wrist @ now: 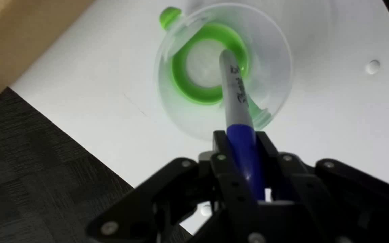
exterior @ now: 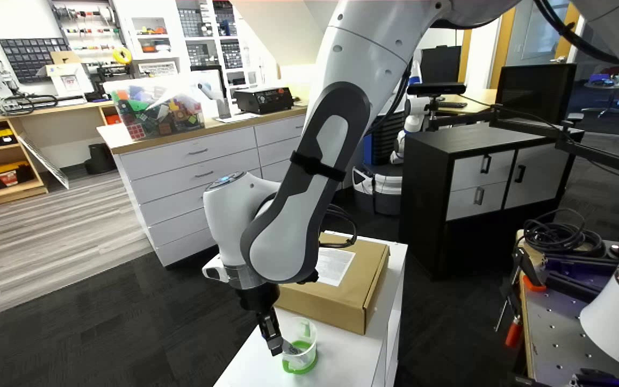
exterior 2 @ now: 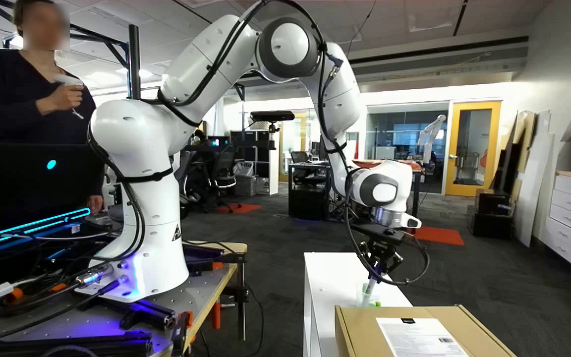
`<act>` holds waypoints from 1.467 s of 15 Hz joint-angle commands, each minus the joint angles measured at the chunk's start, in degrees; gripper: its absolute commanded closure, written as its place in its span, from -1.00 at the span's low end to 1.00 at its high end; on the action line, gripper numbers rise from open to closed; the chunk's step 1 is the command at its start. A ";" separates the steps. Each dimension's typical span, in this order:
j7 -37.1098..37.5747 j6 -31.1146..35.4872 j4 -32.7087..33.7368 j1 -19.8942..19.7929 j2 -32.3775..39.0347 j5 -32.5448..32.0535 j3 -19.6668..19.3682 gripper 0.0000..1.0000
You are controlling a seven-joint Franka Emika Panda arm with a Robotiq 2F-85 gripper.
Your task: Pick the marker from the cup and put it on the table
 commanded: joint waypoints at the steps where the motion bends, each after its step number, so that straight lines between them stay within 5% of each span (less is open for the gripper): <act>1: 0.55 -1.38 -0.53 0.18 -1.05 -0.22 -0.53 0.85; 22: 5.51 -8.93 -0.12 1.93 -10.29 0.07 -2.58 0.86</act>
